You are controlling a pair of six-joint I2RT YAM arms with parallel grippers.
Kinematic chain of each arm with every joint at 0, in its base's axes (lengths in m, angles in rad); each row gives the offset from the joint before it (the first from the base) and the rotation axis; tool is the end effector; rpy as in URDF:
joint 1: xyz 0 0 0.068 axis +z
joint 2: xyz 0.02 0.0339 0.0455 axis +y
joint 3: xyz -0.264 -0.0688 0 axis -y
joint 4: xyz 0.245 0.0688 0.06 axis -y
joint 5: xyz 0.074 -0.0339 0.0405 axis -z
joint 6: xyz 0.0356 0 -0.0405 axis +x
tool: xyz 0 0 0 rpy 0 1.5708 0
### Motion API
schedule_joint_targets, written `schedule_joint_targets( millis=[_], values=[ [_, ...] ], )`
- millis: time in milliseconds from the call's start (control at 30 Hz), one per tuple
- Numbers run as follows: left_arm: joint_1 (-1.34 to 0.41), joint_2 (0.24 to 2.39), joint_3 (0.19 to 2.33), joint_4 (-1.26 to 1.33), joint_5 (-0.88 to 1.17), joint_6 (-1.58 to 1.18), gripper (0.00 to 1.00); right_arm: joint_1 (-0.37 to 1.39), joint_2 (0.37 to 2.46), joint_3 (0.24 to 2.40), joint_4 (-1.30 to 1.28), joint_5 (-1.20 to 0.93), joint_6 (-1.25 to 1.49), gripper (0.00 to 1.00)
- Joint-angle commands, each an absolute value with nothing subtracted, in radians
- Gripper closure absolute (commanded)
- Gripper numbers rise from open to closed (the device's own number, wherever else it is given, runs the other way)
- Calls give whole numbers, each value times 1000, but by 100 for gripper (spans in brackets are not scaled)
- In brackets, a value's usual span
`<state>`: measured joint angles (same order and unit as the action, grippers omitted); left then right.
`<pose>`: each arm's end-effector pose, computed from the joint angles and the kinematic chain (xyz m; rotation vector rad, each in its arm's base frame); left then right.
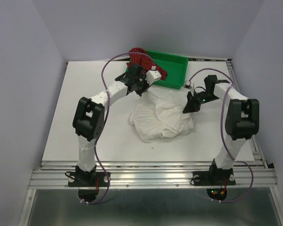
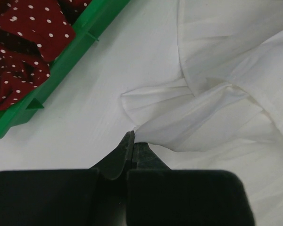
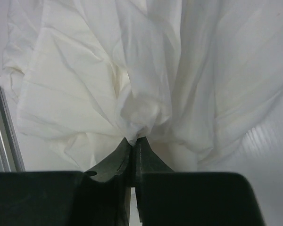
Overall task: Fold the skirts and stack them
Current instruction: Fold the skirt
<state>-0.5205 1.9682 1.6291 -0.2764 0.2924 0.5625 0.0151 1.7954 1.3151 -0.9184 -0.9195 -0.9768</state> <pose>0.3952 -0.2384 0.2696 1.2574 1.7704 -0.2952 0.3397 0.0334 0.2167 -1.2337 2.0644 0.9589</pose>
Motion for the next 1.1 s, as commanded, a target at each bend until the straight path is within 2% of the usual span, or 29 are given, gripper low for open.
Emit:
schedule_joint_targets(
  millis=[0,33,100,133,200,233,500,667,800,933,1000,1067],
  values=[
    [-512,2031,1729,-207,255,525,98,-21,1998,1451,-1103,-1011,-997,94],
    [-512,2057,1739,-193,246,519,94,-34,2028,1465,-1101,-1015,-982,94],
    [-511,2071,1758,-190,226,502,72,-34,2083,1489,-1068,-1026,-933,94],
    [-511,2060,1770,-195,212,486,55,-34,2094,1493,-1048,-1029,-913,94],
    [-509,2025,1750,-205,207,480,46,-34,2117,1486,-1023,-1029,-865,94],
    [-509,1972,1734,-212,206,471,36,-34,2121,1483,-1008,-1031,-848,94],
    [-509,1643,1471,-297,238,358,29,-34,2135,1338,-815,-1049,-520,95],
    [-512,1493,1258,-310,398,296,29,-34,1990,1070,-402,-987,-70,97],
    [-518,1500,1169,-299,422,273,30,-25,1892,929,-184,-922,168,99],
    [-529,1584,1151,-290,440,256,32,-15,1754,810,-22,-907,285,98],
    [-529,1635,1157,-290,446,247,35,-6,1691,790,-18,-900,262,95],
    [-526,1722,1187,-296,454,236,37,17,1605,799,-101,-882,229,85]
  ],
)
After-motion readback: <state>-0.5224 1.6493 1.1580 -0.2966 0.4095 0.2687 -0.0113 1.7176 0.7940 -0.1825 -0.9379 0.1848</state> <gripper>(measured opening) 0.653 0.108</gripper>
